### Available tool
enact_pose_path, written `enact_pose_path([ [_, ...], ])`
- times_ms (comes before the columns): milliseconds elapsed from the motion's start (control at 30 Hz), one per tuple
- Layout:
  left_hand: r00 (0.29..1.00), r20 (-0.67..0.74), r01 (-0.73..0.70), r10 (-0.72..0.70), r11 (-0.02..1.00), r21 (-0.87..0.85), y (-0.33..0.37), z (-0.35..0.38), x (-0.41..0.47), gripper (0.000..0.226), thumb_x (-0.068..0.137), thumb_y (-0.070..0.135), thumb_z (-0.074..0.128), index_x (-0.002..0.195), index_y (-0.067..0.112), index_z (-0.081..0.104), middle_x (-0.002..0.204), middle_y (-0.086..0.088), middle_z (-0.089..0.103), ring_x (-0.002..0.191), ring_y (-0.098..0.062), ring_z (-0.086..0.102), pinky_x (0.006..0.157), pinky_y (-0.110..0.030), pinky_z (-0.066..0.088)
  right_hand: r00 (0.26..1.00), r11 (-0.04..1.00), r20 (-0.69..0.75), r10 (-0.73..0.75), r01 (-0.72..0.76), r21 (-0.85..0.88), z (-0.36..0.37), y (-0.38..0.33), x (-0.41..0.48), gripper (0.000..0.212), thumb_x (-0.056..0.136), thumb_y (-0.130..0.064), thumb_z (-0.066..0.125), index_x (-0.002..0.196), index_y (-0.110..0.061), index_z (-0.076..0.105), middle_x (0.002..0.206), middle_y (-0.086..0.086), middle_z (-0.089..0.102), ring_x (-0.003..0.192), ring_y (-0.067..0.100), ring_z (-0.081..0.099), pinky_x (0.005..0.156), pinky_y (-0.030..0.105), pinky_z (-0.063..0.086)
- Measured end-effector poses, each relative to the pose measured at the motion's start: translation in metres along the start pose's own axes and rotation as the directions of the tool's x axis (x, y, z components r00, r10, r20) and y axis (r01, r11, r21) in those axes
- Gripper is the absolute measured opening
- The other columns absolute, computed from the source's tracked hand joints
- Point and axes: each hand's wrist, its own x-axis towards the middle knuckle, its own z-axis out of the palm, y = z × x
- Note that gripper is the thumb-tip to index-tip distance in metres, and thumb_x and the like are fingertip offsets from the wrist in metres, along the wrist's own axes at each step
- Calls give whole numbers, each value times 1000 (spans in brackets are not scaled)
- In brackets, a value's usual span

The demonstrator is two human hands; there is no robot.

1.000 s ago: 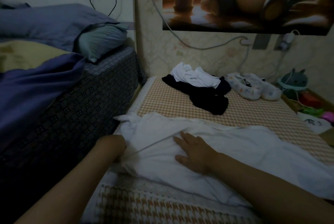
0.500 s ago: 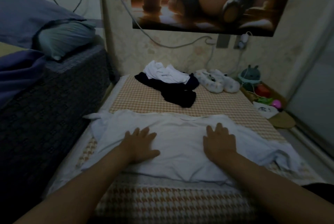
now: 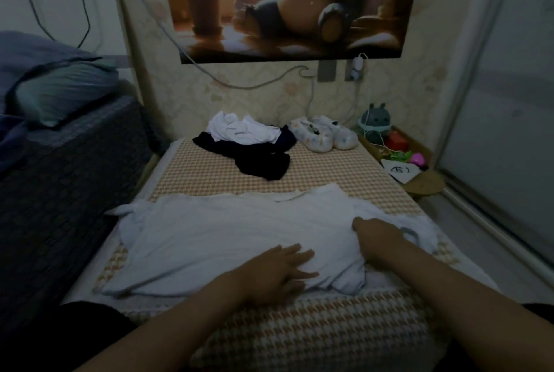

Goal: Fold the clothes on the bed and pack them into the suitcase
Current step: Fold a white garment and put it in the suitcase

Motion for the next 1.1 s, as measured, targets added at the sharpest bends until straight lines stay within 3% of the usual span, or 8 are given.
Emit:
enact_pose_path([
  [167, 979, -144, 107, -141, 969, -224, 22, -20, 37, 44, 92, 54, 49, 110, 20, 71, 125, 5, 63, 112, -13, 56, 96, -32, 46, 998, 981, -16, -59, 61, 186, -28, 15, 2, 26, 92, -33, 53, 116, -30, 64, 123, -1, 62, 109, 21, 57, 90, 29, 46],
  [333, 925, -359, 66, -123, 984, -167, 37, -22, 104, 30, 94, 34, 53, 120, 20, 60, 122, -3, 58, 110, -22, 49, 91, -32, 42, 995, 973, -78, 54, -34, 230, -40, 65, 31, 36, 93, -12, 44, 119, -29, 62, 134, 4, 55, 116, 22, 53, 95, 31, 43],
  [467, 972, -218, 103, -92, 994, 42, 58, -2, 148, 52, 88, 54, 49, 131, 25, 50, 122, -7, 53, 108, -29, 50, 85, -39, 42, 989, 974, 121, 90, -112, 196, -34, 111, 32, 52, 97, -31, 52, 146, -19, 38, 153, 6, 34, 138, 25, 35, 109, 30, 31],
  [633, 895, -441, 164, -70, 970, 180, 87, 1, 186, 49, 74, 65, 48, 91, 20, 57, 85, -6, 55, 72, -26, 53, 59, -32, 32, 987, 947, 131, 93, -128, 295, -26, 141, 39, 22, 91, -36, 62, 88, -15, 66, 91, 5, 60, 94, 26, 57, 66, 28, 41],
  [767, 910, -382, 206, -158, 975, 88, 93, 1, 206, 53, 80, 56, 55, 121, 23, 48, 108, -7, 54, 94, -31, 54, 72, -39, 43, 958, 798, -4, 288, -238, 553, -25, 161, 42, 43, 93, -40, 58, 117, -5, 64, 120, 16, 62, 101, 28, 58, 73, 28, 40],
  [867, 897, -422, 185, -131, 979, 91, 94, 3, 214, 72, 75, 61, 54, 138, 28, 40, 113, -4, 56, 94, -28, 55, 68, -35, 41, 945, 764, 22, 326, -277, 583, -25, 158, 41, 50, 90, -42, 61, 116, 1, 63, 120, 18, 63, 96, 27, 58, 57, 25, 36],
  [1000, 841, -541, 16, -3, 1000, 19, 106, -3, 218, 33, 84, 43, 58, 111, 24, 61, 96, -1, 60, 83, -22, 58, 58, -30, 38, 940, 468, 140, 311, -279, 839, -45, 139, 46, 44, 85, -40, 68, 112, -6, 61, 102, 11, 65, 83, 22, 61, 57, 23, 47],
  [1100, 754, -629, -28, -188, 948, -317, 104, -19, 204, 3, 88, 23, 55, 89, 24, 58, 78, 6, 58, 67, -4, 49, 58, -22, 33, 932, 236, 310, 187, -349, 907, -69, 113, 41, 41, 91, -35, 62, 117, -3, 60, 91, 13, 62, 78, 24, 60, 60, 29, 52],
])
